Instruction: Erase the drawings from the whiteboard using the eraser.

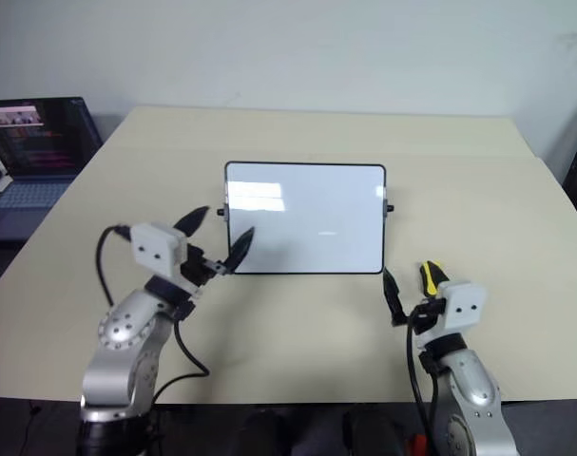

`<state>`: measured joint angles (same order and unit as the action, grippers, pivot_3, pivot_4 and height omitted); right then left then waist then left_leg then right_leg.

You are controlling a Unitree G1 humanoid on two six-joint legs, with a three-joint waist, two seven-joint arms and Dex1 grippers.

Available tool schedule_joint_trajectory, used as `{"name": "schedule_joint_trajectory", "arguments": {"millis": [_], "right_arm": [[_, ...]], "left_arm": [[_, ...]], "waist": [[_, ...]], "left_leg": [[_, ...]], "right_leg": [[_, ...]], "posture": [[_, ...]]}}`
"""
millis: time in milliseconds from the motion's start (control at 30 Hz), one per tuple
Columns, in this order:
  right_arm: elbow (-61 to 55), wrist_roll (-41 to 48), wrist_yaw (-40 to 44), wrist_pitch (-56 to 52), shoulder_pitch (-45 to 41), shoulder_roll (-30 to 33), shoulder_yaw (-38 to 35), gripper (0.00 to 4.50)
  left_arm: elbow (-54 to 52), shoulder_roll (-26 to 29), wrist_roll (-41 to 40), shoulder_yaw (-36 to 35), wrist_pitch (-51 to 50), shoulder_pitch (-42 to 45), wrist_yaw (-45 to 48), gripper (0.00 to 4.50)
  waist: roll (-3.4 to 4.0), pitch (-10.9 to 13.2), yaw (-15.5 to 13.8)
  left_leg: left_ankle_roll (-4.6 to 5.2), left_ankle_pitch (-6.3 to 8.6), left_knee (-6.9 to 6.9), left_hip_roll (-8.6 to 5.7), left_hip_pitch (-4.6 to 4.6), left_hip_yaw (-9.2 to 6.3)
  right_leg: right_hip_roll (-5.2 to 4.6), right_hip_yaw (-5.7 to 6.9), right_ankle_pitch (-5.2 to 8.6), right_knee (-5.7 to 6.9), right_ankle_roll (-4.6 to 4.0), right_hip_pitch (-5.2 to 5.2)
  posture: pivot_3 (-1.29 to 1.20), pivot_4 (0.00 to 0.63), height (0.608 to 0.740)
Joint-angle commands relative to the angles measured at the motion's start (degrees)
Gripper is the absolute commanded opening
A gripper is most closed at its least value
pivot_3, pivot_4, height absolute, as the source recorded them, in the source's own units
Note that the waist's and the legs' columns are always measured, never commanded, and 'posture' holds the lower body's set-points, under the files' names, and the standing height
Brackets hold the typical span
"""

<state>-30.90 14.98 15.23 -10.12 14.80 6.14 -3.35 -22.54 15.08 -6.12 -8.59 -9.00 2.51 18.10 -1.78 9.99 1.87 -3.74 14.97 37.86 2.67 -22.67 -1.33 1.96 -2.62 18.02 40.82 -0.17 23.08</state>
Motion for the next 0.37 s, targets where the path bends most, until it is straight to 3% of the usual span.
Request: {"name": "schedule_joint_trajectory", "arguments": {"millis": [33,267,367], "right_arm": [[1.75,1.38,1.79,2.30,-1.74,0.93,-0.62,4.47],[2.36,3.69,7.40,-0.20,-4.44,6.41,0.82,4.47],[2.39,5.77,7.71,-2.70,-8.38,7.61,-0.05,4.47]], "left_arm": [[-4.78,-1.74,4.25,-4.27,2.55,-3.98,-7.52,4.50],[-10.65,-8.82,8.84,-5.80,0.08,-17.13,-16.83,4.50],[-11.12,-10.54,8.70,-5.21,-3.85,-17.10,-18.31,4.50]], "waist": [[0.00,0.00,0.14],[-0.08,-0.01,-0.08],[-0.18,0.03,-0.15]], "left_leg": [[0.00,0.00,-0.01,0.01,0.02,0.01],[0.00,0.01,-0.01,-0.04,0.01,0.03],[0.00,0.00,0.04,-0.05,-0.02,0.00]], "right_leg": [[0.01,-0.02,0.00,0.03,-0.01,0.01],[-0.02,-0.05,0.01,-0.05,-0.01,-0.03],[-0.02,0.00,0.00,-0.03,0.00,-0.03]], "posture": [[0.00,0.150,0.740],[0.00,0.150,0.740],[0.00,0.150,0.740]]}}
